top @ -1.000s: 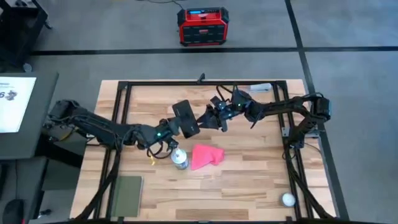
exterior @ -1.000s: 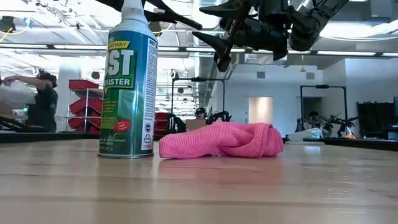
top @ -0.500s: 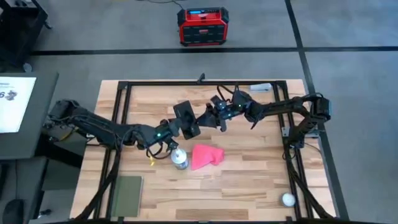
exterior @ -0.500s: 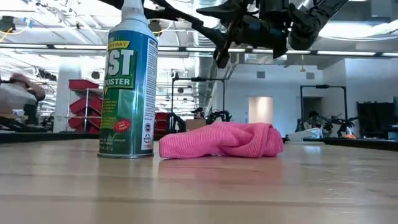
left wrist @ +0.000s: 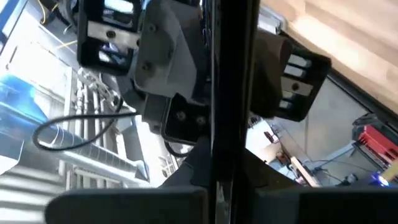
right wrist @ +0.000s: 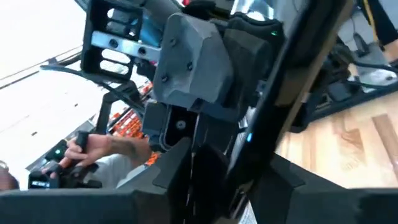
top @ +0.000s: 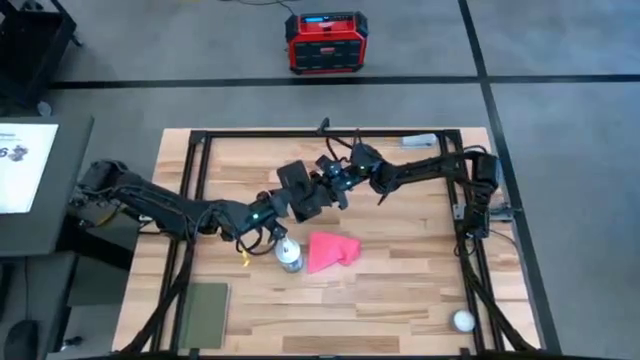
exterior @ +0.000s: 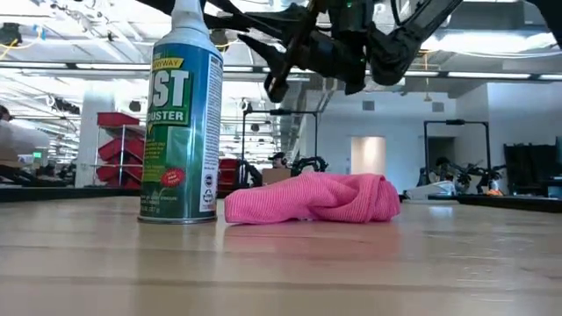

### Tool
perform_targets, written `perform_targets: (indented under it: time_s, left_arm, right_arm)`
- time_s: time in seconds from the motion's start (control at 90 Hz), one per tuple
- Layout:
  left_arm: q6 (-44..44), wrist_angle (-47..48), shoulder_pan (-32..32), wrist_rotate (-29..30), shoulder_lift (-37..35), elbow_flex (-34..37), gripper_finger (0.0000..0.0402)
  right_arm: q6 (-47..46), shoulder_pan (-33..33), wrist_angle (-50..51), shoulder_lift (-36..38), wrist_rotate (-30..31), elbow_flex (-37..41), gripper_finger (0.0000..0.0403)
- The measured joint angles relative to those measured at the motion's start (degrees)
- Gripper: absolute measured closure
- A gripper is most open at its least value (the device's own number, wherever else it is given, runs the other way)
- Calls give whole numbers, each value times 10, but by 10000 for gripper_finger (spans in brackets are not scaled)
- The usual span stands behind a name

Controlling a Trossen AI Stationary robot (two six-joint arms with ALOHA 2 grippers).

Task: Apply microfiber cloth
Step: Spray the back of the cellphone with the white spray bottle

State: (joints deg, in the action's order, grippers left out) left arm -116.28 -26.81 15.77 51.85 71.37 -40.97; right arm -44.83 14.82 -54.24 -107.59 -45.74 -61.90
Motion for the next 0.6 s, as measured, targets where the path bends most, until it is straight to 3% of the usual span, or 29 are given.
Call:
perform_targets:
  time_s: [0.433,0.511,0.6]
  left_arm:
    - [18,2,30,12,0,0,402]
    - [18,5,30,15,0,0,402]
    - [17,6,30,19,0,0,402]
  right_arm:
    - [20,22,19,29,-21,12,264]
    - [30,20,29,29,-19,12,278]
    - [38,20,28,30,-18,12,321]
